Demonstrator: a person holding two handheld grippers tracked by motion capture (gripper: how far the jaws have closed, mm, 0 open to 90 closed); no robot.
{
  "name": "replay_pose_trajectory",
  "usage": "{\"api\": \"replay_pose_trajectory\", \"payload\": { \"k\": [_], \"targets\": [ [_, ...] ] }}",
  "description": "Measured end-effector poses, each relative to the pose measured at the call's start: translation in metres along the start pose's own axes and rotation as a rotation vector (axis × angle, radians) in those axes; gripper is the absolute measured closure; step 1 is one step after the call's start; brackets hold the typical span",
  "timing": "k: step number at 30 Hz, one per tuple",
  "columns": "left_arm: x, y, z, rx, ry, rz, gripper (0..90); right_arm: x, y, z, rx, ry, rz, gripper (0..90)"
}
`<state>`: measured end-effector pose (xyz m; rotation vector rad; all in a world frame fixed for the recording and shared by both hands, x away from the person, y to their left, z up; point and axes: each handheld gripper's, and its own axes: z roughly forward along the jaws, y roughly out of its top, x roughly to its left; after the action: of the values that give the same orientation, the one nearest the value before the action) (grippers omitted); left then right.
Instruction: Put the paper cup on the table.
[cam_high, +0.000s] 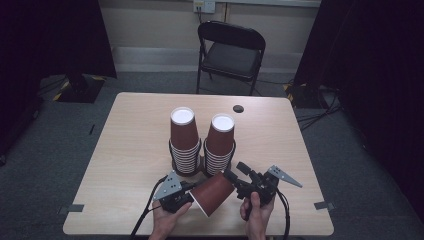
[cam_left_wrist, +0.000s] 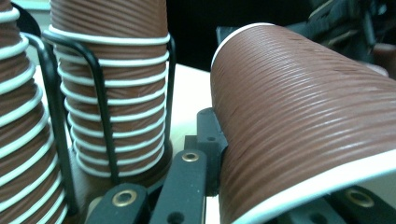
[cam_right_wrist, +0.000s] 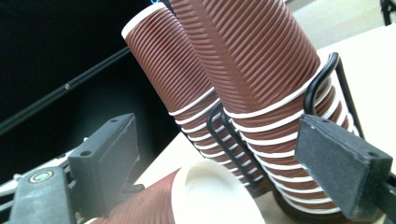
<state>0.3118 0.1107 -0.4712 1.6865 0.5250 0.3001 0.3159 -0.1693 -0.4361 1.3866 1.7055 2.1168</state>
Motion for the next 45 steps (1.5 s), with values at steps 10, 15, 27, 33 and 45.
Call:
{"api": "replay_pose_trajectory", "payload": {
  "k": [10,15,27,33,45],
  "targets": [
    [0.006,-0.001,-0.008,0.076,0.042,0.017,86.5,-0.003,-0.007,-0.014,-0.008,0.055,-0.133,12.1],
    [0.01,0.001,-0.016,0.1,0.04,-0.01,86.5,-0.001,-0.013,-0.018,0.024,0.062,-0.191,12.8],
    [0.016,0.012,-0.02,0.18,0.044,0.01,86.5,0.005,-0.022,-0.023,0.013,0.133,-0.396,12.4],
    [0.02,0.016,-0.026,0.201,0.042,-0.012,86.5,0.013,-0.029,-0.017,0.09,0.132,-0.445,16.2],
    [0.024,0.021,-0.028,0.254,0.038,-0.043,86.5,0.02,-0.037,-0.015,0.258,-0.032,-0.66,18.5]
  ]
}}
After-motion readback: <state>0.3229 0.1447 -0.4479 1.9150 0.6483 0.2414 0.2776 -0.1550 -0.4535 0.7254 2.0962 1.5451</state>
